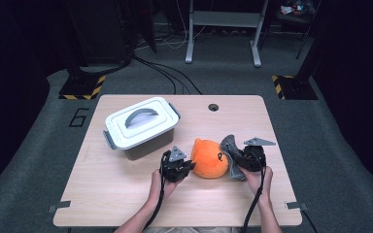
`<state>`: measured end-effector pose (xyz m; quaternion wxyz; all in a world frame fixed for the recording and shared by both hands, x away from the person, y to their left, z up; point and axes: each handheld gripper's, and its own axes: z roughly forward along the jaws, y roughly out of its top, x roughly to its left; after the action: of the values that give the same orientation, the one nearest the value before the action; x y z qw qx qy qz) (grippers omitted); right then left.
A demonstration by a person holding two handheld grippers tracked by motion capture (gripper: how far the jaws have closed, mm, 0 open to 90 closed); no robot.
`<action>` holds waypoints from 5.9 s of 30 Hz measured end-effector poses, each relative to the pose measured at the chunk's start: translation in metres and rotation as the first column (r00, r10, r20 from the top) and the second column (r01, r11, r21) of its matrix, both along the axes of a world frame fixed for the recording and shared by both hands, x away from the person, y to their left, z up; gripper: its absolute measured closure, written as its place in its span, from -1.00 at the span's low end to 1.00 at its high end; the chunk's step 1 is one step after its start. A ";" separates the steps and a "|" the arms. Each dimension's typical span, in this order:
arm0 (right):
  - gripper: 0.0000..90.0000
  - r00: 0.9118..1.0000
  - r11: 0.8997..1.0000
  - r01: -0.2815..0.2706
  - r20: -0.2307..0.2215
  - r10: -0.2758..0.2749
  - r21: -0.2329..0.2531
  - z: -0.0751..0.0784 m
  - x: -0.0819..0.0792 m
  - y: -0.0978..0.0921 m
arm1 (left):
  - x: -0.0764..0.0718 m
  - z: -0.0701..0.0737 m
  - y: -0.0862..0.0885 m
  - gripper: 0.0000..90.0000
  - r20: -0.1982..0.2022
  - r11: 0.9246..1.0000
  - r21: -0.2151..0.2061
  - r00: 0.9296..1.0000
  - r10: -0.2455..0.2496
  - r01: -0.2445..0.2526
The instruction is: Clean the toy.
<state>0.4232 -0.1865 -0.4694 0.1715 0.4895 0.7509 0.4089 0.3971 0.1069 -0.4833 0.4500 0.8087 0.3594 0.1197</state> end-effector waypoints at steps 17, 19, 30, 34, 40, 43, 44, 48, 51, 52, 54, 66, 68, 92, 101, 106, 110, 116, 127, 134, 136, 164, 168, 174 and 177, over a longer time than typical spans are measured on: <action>0.53 0.999 0.999 0.003 0.052 -0.005 0.041 0.024 -0.004 -0.003 | -0.001 0.001 0.000 0.79 0.012 1.000 0.006 1.000 -0.003 0.003; 0.53 0.997 0.999 -0.018 0.074 0.015 0.041 0.035 -0.006 0.004 | -0.001 0.001 -0.001 0.79 0.009 1.000 0.004 1.000 0.001 -0.001; 0.53 0.982 0.987 -0.157 0.102 0.160 -0.036 0.059 -0.001 0.067 | -0.001 0.004 -0.002 0.79 0.010 1.000 0.020 1.000 -0.001 0.001; 0.52 0.978 0.981 -0.186 0.081 0.190 -0.060 0.055 0.003 0.085 | -0.001 0.004 -0.004 0.79 0.015 1.000 0.022 1.000 0.000 0.000; 0.52 0.976 0.974 -0.205 0.058 0.211 -0.094 0.046 0.009 0.099 | -0.001 0.004 -0.005 0.79 0.008 1.000 0.023 1.000 0.001 -0.002; 0.52 0.976 0.975 -0.204 0.058 0.209 -0.086 0.044 0.008 0.097 | -0.001 0.003 -0.005 0.79 0.010 1.000 0.018 1.000 0.003 -0.003; 0.52 0.976 0.974 -0.206 0.060 0.212 -0.091 0.045 0.008 0.097 | -0.001 0.004 -0.005 0.79 0.010 1.000 0.020 1.000 0.001 -0.001; 0.53 0.978 0.977 -0.194 0.065 0.200 -0.091 0.045 0.006 0.093 | -0.002 0.003 -0.005 0.79 0.006 1.000 0.016 1.000 0.007 -0.007; 0.53 0.978 0.978 -0.187 0.071 0.194 -0.092 0.044 0.005 0.088 | -0.003 0.003 -0.006 0.80 0.004 1.000 0.012 1.000 0.008 -0.008; 0.53 0.979 0.979 -0.185 0.071 0.192 -0.090 0.044 0.004 0.087 | -0.003 0.003 -0.006 0.80 0.004 1.000 0.011 1.000 0.008 -0.008; 0.53 0.982 0.981 -0.166 0.077 0.174 -0.096 0.044 0.002 0.081 | -0.003 0.003 -0.005 0.80 0.001 1.000 0.010 1.000 0.009 -0.009; 0.52 0.996 0.998 -0.057 0.061 0.059 -0.042 0.028 -0.006 0.033 | -0.002 0.001 -0.004 0.80 -0.004 1.000 -0.003 1.000 0.009 -0.009; 0.52 0.998 0.999 -0.041 0.049 0.042 -0.021 0.021 -0.006 0.021 | -0.002 0.001 -0.004 0.80 0.001 1.000 0.002 1.000 0.005 -0.005; 0.52 0.999 0.999 0.036 -0.004 -0.036 0.017 -0.004 0.003 -0.001 | 0.000 -0.004 0.001 0.02 0.020 0.998 0.031 0.998 -0.055 0.054; 0.52 0.999 0.999 0.037 -0.002 -0.037 -0.007 -0.001 0.010 0.004 | 0.000 -0.003 -0.011 0.34 0.099 0.992 0.089 0.990 -0.099 0.090; 0.53 0.999 0.999 0.035 0.008 -0.035 -0.015 0.002 0.014 0.006 | 0.002 -0.003 -0.009 0.70 0.082 0.996 0.060 0.994 -0.071 0.067; 0.53 0.998 1.000 0.024 0.058 -0.025 0.009 0.019 0.008 0.007 | 0.005 -0.001 -0.006 0.76 0.036 0.999 0.021 0.998 -0.049 0.048; 0.53 0.993 0.999 -0.052 0.108 0.052 -0.003 0.045 -0.002 0.034 | 0.007 0.005 -0.010 0.76 0.007 1.000 0.008 1.000 -0.029 0.029; 0.53 0.977 0.974 -0.163 0.112 0.181 -0.155 0.045 -0.008 0.102 | 0.008 0.008 -0.013 0.76 -0.015 1.000 0.007 1.000 -0.012 0.012; 0.54 0.979 0.975 -0.155 0.109 0.174 -0.161 0.040 -0.007 0.099 | 0.008 0.006 -0.013 0.76 -0.016 1.000 -0.003 1.000 -0.010 0.010; 0.54 0.980 0.976 -0.153 0.106 0.170 -0.154 0.040 -0.007 0.096 | 0.008 0.006 -0.014 0.76 -0.015 1.000 -0.006 1.000 -0.009 0.009; 0.53 0.998 0.998 0.065 -0.024 -0.065 -0.014 -0.007 0.007 -0.004 | 0.010 0.002 -0.010 0.76 -0.011 1.000 -0.019 1.000 -0.005 0.005; 0.53 0.997 0.997 0.076 -0.034 -0.076 0.002 -0.009 0.007 -0.007 | 0.010 0.003 -0.010 0.76 -0.007 1.000 -0.020 1.000 -0.017 0.017; 0.54 0.997 0.999 0.046 0.053 -0.047 0.028 0.019 -0.003 0.001 | 0.010 0.003 -0.010 0.76 -0.003 1.000 -0.018 1.000 -0.026 0.026; 0.54 0.996 1.000 -0.002 0.090 0.000 0.022 0.033 -0.008 0.015 | 0.009 0.004 -0.011 0.76 -0.001 1.000 -0.015 1.000 -0.022 0.022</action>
<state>0.4156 -0.1713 -0.4367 0.1995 0.4720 0.7382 0.4388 0.4066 0.0961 -0.4796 0.4573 0.8091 0.3518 0.1116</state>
